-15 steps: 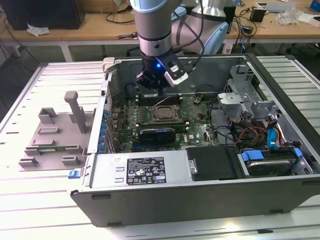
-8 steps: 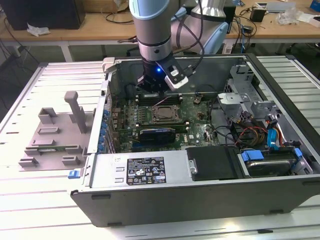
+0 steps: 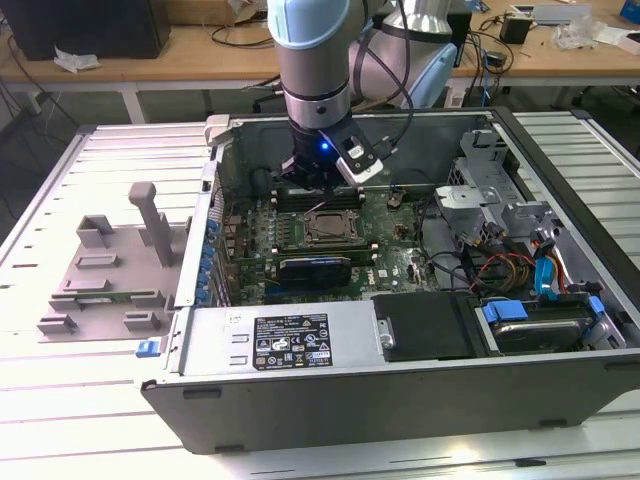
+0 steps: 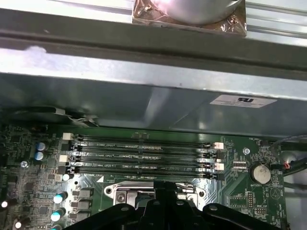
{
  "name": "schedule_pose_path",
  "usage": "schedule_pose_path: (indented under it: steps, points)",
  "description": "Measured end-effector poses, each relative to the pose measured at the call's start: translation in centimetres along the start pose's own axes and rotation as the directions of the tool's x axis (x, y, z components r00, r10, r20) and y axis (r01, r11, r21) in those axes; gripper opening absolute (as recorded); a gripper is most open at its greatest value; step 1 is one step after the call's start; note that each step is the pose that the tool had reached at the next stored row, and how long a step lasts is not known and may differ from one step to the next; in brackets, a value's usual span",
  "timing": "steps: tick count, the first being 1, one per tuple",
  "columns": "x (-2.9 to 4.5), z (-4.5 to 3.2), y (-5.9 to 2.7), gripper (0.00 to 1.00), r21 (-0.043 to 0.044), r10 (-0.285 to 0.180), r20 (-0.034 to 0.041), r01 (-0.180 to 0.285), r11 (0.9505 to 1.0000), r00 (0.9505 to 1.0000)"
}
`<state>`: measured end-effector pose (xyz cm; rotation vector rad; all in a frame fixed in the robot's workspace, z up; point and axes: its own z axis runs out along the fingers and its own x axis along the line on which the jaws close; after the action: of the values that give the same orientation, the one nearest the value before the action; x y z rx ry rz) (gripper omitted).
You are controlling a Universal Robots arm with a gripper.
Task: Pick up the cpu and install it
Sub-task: 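Install the first cpu locking lever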
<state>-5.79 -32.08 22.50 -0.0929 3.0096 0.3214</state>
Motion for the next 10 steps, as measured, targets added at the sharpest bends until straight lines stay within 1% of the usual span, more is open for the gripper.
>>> schedule_pose_path:
  steps: [4,10]
  points:
    - [-0.03,0.58,0.05,0.11,-0.0005,0.000,0.0000,0.000,1.0000,1.0000]
    - [-0.10,0.86,0.23,0.11,-0.0011,0.000,0.0002,0.000,1.0000,1.0000]
